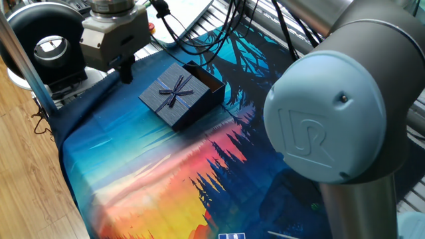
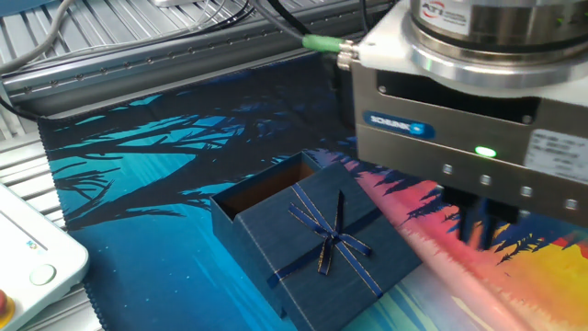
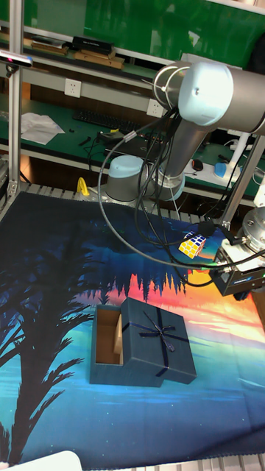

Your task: Slide the outer casing onto the gift box

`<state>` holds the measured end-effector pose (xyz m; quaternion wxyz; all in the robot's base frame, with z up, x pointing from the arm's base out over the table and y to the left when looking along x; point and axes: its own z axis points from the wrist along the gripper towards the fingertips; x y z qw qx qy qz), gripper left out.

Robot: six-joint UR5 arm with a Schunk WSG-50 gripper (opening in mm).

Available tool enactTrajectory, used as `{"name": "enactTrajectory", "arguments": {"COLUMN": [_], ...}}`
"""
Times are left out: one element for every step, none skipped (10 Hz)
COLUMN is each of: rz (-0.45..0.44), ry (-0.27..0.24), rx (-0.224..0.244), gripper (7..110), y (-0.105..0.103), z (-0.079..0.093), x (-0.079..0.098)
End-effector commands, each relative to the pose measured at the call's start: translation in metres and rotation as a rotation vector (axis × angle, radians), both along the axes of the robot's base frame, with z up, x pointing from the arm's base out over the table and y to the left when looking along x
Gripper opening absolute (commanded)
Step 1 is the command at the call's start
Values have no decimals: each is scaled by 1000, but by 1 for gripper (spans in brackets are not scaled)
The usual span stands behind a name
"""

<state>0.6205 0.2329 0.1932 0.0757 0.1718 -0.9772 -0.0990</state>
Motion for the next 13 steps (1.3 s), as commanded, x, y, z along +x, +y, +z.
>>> {"name": "enactTrajectory", "arguments": {"rz": [-40,-40,-40,-38,-36,-38,-46,-47,-50,-47,-38,-32,-29], "ry": [-8,-9,-9,-7,-2,0,1,-8,-14,-16,-16,-16,-18], "rx": [44,33,27,22,12,11,1,-16,-21,-20,-28,-42,-54], "gripper": [7,7,7,7,7,7,7,7,7,7,7,7,7], "y": [12,9,8,6,4,6,11,13,16,15,12,9,9], "z": [3,3,2,2,2,0,-7,-15,-22,-27,-32,-37,-47], "x": [4,4,4,4,2,2,3,5,7,9,11,12,12]}}
